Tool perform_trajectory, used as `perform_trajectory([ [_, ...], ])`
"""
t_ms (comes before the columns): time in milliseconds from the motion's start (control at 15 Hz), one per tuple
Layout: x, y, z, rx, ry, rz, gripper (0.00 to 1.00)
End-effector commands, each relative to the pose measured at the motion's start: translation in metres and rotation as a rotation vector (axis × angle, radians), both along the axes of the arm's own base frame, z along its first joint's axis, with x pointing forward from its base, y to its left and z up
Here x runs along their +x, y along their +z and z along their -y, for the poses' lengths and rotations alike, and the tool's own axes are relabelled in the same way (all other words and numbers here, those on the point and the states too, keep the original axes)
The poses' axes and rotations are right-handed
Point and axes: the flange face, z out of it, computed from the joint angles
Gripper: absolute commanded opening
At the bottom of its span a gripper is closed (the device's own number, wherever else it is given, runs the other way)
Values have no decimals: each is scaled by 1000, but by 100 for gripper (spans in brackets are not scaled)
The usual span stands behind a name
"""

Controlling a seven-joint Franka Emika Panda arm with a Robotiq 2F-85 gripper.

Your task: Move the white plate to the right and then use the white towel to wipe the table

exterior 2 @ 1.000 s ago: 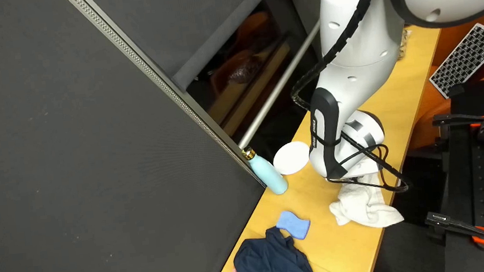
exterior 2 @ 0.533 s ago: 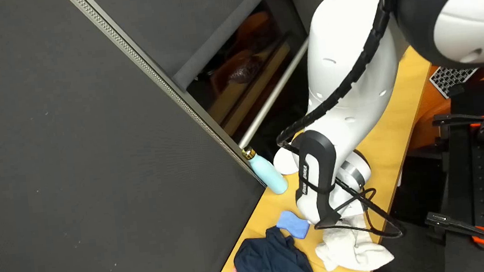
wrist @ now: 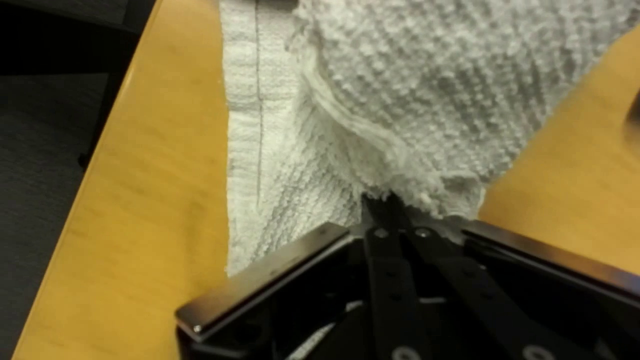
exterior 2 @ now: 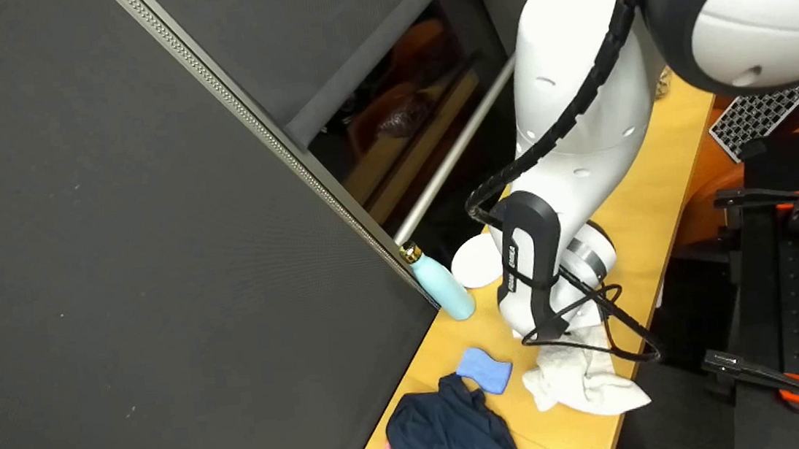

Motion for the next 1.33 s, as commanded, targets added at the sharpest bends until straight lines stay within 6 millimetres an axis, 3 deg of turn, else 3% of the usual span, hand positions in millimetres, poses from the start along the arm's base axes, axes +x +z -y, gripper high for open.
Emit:
perform_trajectory([
  [0,-26,-29,82,-65,-86,-52,0],
  [267,-45,-28,161,-94,-194,-67,0],
  [400,-54,-31,189,-102,-235,-77,0],
  [600,-44,-36,217,-121,-266,-66,0],
  [733,-27,-37,221,-131,-268,-48,0],
  [867,-2,-40,213,-142,-250,-25,0],
  [1133,49,-31,180,-162,-193,18,0],
  [1267,71,-31,152,-159,-156,28,0],
])
